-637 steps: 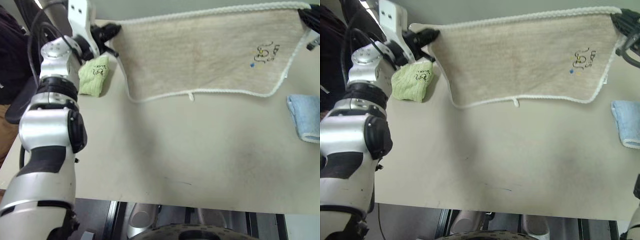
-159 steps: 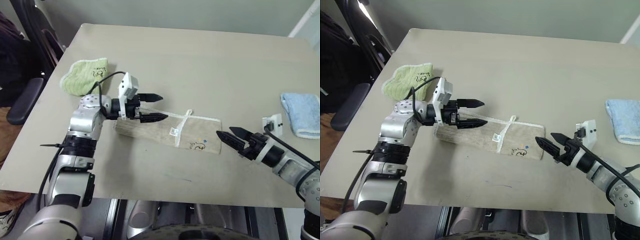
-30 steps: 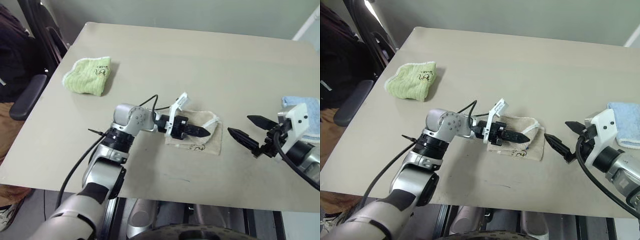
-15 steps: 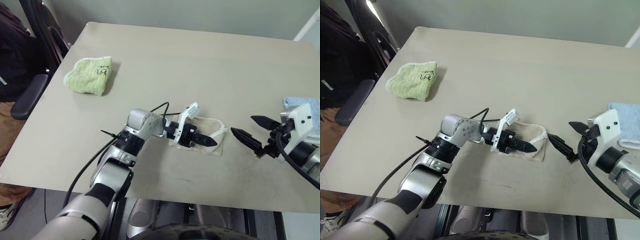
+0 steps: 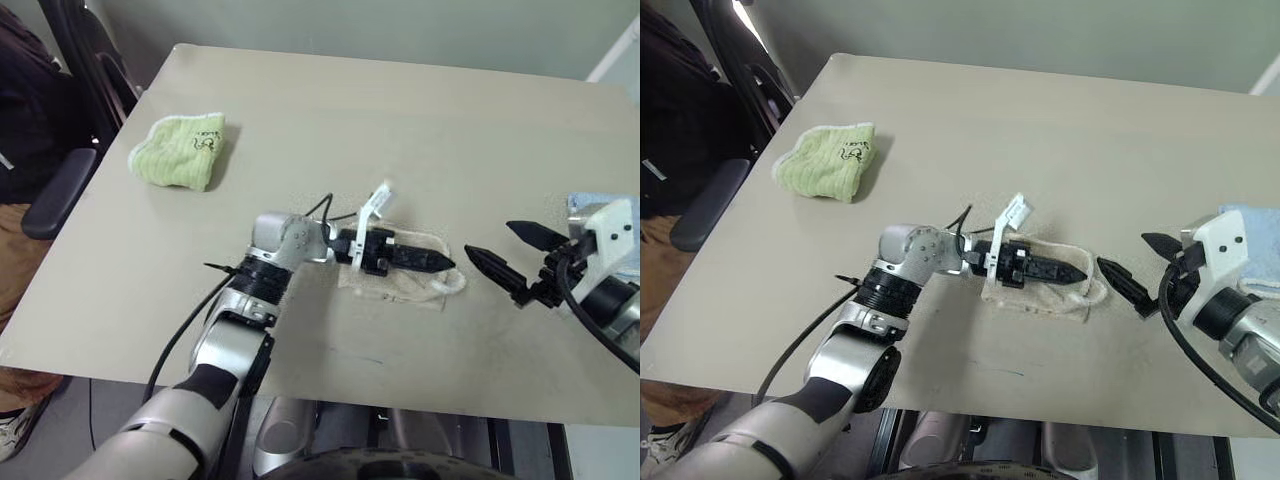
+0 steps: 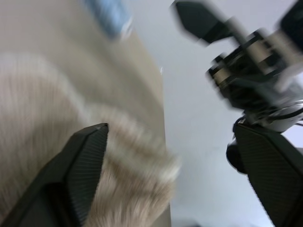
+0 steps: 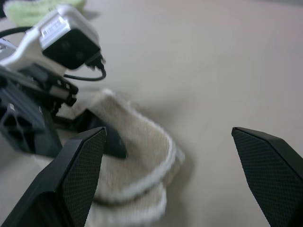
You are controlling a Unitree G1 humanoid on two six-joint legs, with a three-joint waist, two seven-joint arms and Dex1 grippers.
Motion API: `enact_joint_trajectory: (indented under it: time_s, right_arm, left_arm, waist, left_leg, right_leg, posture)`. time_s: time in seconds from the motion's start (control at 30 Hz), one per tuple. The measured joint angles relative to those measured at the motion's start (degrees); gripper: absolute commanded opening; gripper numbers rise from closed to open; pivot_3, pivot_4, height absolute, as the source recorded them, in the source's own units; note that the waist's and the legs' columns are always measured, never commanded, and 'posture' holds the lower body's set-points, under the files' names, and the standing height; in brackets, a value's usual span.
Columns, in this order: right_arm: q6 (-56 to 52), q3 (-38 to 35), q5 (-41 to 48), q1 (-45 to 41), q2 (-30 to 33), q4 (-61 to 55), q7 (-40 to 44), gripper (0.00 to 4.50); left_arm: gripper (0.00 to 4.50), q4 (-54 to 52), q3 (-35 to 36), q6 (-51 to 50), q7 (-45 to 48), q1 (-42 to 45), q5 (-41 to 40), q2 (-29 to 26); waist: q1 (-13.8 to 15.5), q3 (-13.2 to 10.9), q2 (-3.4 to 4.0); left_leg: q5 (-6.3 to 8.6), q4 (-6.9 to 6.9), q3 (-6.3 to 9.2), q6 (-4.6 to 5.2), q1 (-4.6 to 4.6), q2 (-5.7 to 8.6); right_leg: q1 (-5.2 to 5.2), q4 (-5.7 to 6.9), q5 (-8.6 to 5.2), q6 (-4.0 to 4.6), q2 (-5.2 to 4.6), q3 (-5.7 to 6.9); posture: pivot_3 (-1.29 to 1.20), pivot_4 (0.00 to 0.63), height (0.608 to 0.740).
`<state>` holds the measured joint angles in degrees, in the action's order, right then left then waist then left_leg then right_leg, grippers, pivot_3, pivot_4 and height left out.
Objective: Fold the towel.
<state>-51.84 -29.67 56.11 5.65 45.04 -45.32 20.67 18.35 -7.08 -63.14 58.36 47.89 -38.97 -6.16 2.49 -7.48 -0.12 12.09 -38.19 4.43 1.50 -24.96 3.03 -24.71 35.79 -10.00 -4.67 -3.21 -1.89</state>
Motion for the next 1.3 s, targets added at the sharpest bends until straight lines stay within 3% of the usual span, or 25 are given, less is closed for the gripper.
enact_joint_trajectory:
  time_s: [0.07,0.13,0.2,0.33,0.47,0.53,0.6,0.77,1.0,1.1,1.3]
  right_arm:
    - [0.64,0.83,0.11,-0.31,0.04,0.19,1.1,4.5]
    - [1.06,2.46,0.44,-0.8,0.03,0.55,2.37,4.11]
    - [1.38,4.18,1.12,-1.92,-0.13,0.87,3.31,3.56]
    - [2.4,8.83,1.47,-6.75,-2.86,3.38,3.55,2.13]
    - [3.96,13.57,0.52,-10.51,-6.3,6.8,3.51,0.69]
    - [4.6,16.45,-0.93,-11.47,-7.91,8.35,3.51,0.01]
    - [5.22,18.91,-2.5,-12.06,-9.54,9.89,3.52,0.0]
    - [8.14,23.87,-6.52,-12.83,-13.9,13.75,4.05,0.0]
    - [19.86,32.16,-21.66,-8.62,-19.02,22.97,5.14,0.0]
    - [29.94,35.83,-31.44,-6.76,-20.76,29.88,4.79,0.0]
    - [35.78,37.59,-37.19,-6.09,-22.39,33.25,5.22,0.0]
  left_arm:
    - [4.46,-4.13,2.82,3.68,0.51,-0.16,-0.97,-0.71]
    - [4.5,-7.82,3.3,6.2,1.44,-0.7,-0.69,-3.6]
    - [4.11,-10.49,2.16,11.44,1.78,-2.37,2.54,-7.69]
    - [2.8,-12.86,0.64,22.65,5.17,-7.65,8.01,-13.92]
    - [1.29,-13.62,-0.12,30.46,8.33,-11.09,10.51,-16.56]
    - [0.59,-13.62,-0.22,33.67,8.94,-12.96,11.36,-16.49]
    - [0.01,-13.29,-0.92,37.24,9.92,-14.3,12.41,-15.91]
    - [0.01,-6.8,-4.16,49.92,12.87,-16.97,16.82,-11.9]
    - [0.01,5.94,-9.43,65.71,15.18,-17.71,25.51,-9.54]
    - [0.01,8.53,-10.5,67.71,15.49,-17.41,27.11,-9.3]
    - [0.01,9.54,-11.01,66.79,18.52,-16.3,27.78,-10.18]
  waist:
    - [0.0,0.0,0.0]
    - [-0.06,0.0,0.01]
    - [-0.43,0.02,0.04]
    - [-0.67,0.02,0.03]
    - [-0.36,0.02,0.04]
    - [-0.32,0.02,0.04]
    - [-0.29,0.02,0.04]
    - [-0.42,0.03,0.06]
    - [-0.51,0.05,0.1]
    - [-0.52,0.08,0.14]
    - [-0.84,0.28,0.26]
  left_leg:
    - [0.01,0.0,0.01,0.02,0.0,0.01]
    - [0.02,0.01,0.0,0.03,0.01,0.02]
    - [0.03,0.01,-0.01,0.04,0.04,0.02]
    - [0.02,-0.04,0.05,0.08,0.02,0.03]
    - [0.05,-0.06,0.14,0.14,-0.01,0.08]
    - [0.1,-0.08,0.15,0.16,-0.05,0.09]
    - [0.13,-0.08,0.16,0.17,-0.08,0.1]
    - [0.22,-0.1,0.15,0.17,-0.06,0.1]
    - [0.36,-0.09,0.21,0.28,-0.03,0.06]
    - [0.69,-0.1,0.24,0.45,0.01,0.04]
    - [1.19,-0.07,0.28,-0.05,0.8,0.0]
  right_leg:
    - [0.0,0.0,-0.02,-0.03,0.0,0.0]
    - [0.0,0.0,-0.03,-0.03,0.0,-0.02]
    - [0.0,0.0,-0.03,-0.03,0.01,-0.06]
    - [0.0,0.0,-0.02,-0.01,0.02,-0.06]
    - [0.01,0.0,0.0,0.07,-0.01,-0.05]
    - [-0.01,-0.01,0.33,0.62,-0.03,-0.04]
    - [-0.03,-0.03,0.36,0.68,-0.05,-0.02]
    - [-0.04,-0.04,0.42,0.78,-0.07,0.01]
    - [-0.06,-0.02,0.52,0.99,-0.08,0.11]
    - [-0.02,-0.05,0.57,1.06,-0.1,0.15]
    - [0.88,-0.31,0.31,1.62,-0.04,0.2]
  posture:
    - [0.0,0.15,0.733]
    - [0.0,0.15,0.733]
    - [0.0,0.15,0.733]
    - [0.0,0.15,0.733]
    - [0.0,0.15,0.733]
    - [0.0,0.15,0.733]
    - [0.0,0.15,0.733]
    - [0.0,0.15,0.733]
    - [0.0,0.15,0.733]
    - [0.0,0.15,0.733]
    - [0.0,0.15,0.733]
